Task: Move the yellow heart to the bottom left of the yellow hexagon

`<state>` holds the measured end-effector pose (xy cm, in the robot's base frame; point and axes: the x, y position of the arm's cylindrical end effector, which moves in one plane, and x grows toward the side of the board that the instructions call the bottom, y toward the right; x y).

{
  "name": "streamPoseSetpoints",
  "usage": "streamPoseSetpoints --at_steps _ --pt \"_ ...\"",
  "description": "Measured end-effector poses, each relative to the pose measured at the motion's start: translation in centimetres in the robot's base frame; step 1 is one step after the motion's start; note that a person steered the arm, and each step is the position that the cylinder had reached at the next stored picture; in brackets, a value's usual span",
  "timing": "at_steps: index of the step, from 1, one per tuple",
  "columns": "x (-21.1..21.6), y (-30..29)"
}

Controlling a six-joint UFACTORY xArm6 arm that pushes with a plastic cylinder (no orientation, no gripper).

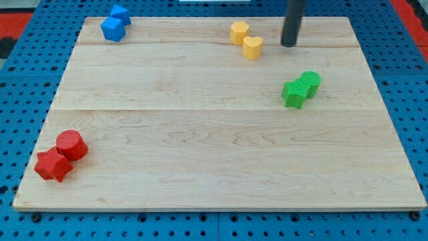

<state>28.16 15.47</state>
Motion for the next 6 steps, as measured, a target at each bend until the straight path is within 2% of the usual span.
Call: streamPoseSetpoints --at_steps 1,2,3,4,5,6 --pt "1.1 -4.5" --pt "1.1 -5.5" --pt "1.1 -9.2" --pt "2.9 -11.0" --pt "8.3 -14.8" --pt "8.5 -29.2"
